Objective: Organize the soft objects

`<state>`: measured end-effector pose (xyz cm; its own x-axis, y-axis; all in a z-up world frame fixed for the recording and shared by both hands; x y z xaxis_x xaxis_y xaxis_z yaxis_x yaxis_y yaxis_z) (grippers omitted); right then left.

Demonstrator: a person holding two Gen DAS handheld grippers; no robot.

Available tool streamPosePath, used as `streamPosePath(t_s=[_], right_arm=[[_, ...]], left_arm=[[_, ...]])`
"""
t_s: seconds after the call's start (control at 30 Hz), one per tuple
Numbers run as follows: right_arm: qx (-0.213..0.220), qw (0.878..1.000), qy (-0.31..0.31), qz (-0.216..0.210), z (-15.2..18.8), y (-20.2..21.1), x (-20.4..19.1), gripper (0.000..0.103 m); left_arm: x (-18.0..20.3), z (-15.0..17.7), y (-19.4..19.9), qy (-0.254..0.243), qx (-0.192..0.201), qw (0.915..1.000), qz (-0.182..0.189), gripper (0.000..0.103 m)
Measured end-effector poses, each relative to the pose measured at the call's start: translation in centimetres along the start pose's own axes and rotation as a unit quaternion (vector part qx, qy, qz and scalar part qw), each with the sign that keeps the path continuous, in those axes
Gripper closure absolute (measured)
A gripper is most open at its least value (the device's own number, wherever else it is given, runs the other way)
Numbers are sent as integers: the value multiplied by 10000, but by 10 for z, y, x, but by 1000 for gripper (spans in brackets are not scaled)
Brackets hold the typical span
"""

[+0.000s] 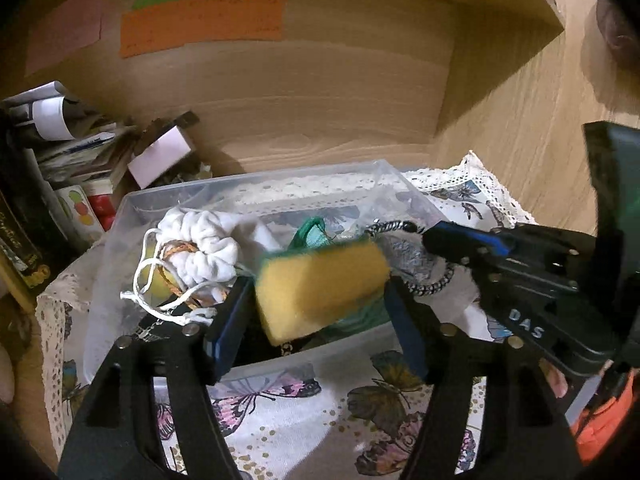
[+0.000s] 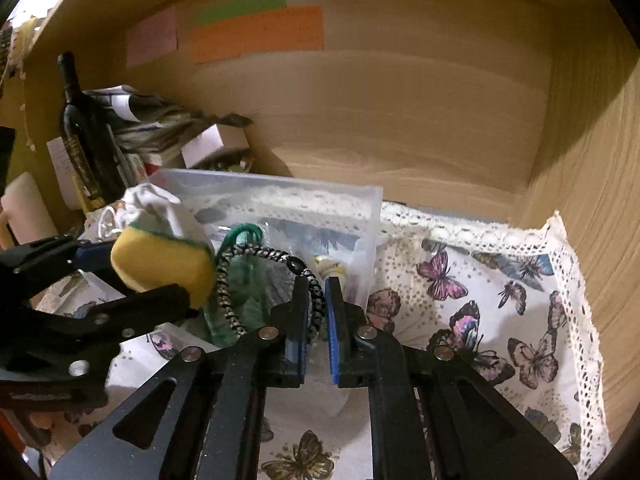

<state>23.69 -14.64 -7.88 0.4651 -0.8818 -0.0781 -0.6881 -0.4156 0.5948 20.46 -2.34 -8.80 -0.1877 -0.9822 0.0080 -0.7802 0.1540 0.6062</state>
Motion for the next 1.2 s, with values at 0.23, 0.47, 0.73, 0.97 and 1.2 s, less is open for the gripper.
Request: streamPosePath(t_s=[0.23, 0.47, 0.73, 0.97, 1.2], right_arm=[[255, 9995, 131, 150, -2, 22, -8, 70], [786, 9968, 137, 22, -10, 66, -20, 69], [1362, 9903, 101, -259, -8, 117, -36, 56], [1755, 9843, 112, -134, 6, 145, -46, 22], [1810, 9830, 97, -282, 17, 159, -49, 19]], left_arm=[[-4, -1, 17, 88, 180, 9996, 179, 28], [-6, -1, 56, 138, 576, 9982, 117, 23], [3, 3, 115, -81, 1213, 9920, -338, 11], [7, 11, 153, -193, 1587, 9848, -676, 2], [10, 24, 172, -117, 1741, 9823, -679, 0]])
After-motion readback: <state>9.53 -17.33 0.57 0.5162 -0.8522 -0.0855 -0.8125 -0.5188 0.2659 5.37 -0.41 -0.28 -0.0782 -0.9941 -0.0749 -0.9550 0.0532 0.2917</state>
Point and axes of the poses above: each gripper's, at about its wrist camera, not at the fingertips, and y roughly against the way its jaws point, x to its right, z to its underside, the point moved 3 cm from there along -y, roughly the way its jaws point, and after that the axes turned 6 degrees about -y, right-handed, at the moved point
